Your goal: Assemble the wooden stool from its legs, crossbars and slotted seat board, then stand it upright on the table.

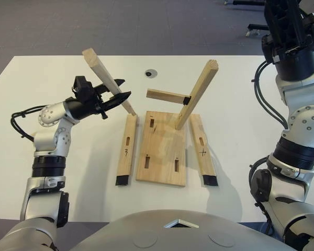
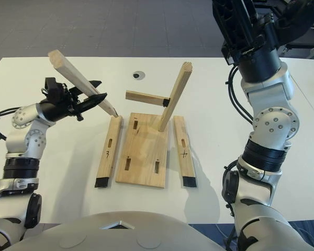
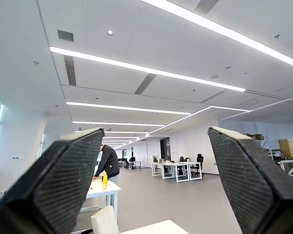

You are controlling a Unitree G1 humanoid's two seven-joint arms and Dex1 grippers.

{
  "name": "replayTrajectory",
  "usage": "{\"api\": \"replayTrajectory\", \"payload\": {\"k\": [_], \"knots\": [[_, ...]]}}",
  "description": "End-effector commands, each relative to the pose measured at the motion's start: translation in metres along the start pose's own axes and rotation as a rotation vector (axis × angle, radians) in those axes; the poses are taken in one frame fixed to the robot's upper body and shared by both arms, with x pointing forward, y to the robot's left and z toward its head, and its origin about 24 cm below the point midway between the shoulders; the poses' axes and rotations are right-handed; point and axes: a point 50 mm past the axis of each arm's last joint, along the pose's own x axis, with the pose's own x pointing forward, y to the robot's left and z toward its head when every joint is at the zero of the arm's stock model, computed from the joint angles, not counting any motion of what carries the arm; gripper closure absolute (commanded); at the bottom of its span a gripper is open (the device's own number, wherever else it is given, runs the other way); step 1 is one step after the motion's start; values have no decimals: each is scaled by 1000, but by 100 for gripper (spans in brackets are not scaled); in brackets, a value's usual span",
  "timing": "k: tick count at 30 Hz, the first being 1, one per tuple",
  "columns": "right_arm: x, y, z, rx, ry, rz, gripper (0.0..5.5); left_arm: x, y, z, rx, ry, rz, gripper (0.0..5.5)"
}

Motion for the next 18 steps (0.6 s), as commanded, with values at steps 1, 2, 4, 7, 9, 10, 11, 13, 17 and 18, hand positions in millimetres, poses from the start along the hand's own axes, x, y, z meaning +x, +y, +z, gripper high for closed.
{"api": "replayTrajectory", "payload": {"k": [1, 2, 4, 7, 9, 10, 11, 13, 17, 18], "knots": [[2, 0, -7, 0, 28, 13, 158, 9, 2, -6, 9, -122, -18, 347], [3, 0, -8, 5, 33, 18, 158, 10, 0, -11, 11, -147, -31, 347], [5, -1, -11, 15, 39, 31, 158, 11, -3, -18, 19, -178, -52, 347], [8, -2, -12, 25, 49, 42, 158, 9, -6, -30, 37, -146, -89, 347], [9, -3, -12, 26, 55, 46, 158, 10, -8, -36, 39, -121, -121, 347], [10, -3, -12, 27, 57, 48, 158, 10, -9, -38, 36, -119, -133, 347], [10, -3, -12, 26, 62, 50, 158, 12, -10, -38, 32, -125, -149, 347], [10, -3, -14, 26, 68, 51, 158, 16, -11, -38, 29, -149, -165, 347], [10, -1, -19, 36, 88, 62, 158, 21, -10, -32, 31, -203, -157, 347], [11, 0, -20, 37, 93, 67, 158, 22, -9, -31, 30, -209, -155, 347]]}}
